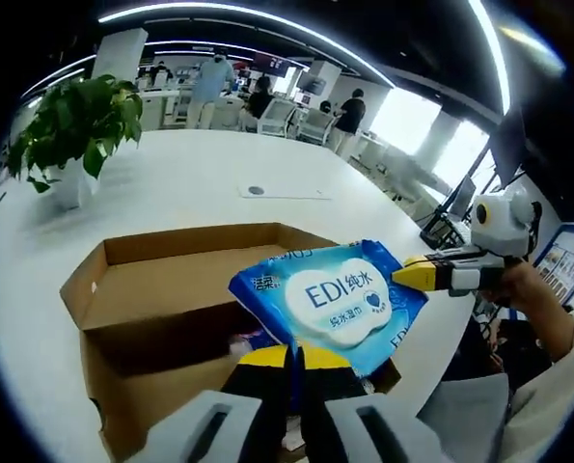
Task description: Operate the shoe box by opening the lid, removing the specified soft item, and placing it in the target area until the item is outside and the box remains undamaged.
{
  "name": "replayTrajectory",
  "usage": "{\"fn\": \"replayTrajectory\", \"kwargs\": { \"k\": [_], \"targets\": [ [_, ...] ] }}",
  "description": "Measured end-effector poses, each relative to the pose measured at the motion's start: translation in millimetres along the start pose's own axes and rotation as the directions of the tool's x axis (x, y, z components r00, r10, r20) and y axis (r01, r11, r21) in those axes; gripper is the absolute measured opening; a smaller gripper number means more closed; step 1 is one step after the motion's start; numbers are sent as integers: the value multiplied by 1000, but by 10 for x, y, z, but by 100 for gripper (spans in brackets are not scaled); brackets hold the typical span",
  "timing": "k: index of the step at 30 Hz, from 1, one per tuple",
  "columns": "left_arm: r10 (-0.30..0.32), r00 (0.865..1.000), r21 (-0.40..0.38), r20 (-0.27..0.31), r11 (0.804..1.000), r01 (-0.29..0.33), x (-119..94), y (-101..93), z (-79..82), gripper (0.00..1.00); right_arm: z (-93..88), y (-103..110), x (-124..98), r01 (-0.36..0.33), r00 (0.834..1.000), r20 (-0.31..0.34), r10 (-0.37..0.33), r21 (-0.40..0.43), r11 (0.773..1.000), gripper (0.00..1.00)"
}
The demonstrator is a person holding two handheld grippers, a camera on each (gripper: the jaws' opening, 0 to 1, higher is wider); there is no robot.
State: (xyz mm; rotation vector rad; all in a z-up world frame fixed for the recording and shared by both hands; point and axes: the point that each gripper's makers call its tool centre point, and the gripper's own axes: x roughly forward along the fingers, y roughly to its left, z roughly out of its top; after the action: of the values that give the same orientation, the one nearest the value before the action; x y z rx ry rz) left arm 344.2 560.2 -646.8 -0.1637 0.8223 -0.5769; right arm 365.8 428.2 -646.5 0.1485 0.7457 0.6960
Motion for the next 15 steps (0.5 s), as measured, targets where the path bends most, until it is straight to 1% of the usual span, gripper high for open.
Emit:
{"fn": "replayTrajectory", "kwargs": {
  "k": [15],
  "targets": [
    [-42,999,39,-3,998,42,326,-377,213,1,68,-434,-304,70,997,28,-71,36,997,0]
  ]
}}
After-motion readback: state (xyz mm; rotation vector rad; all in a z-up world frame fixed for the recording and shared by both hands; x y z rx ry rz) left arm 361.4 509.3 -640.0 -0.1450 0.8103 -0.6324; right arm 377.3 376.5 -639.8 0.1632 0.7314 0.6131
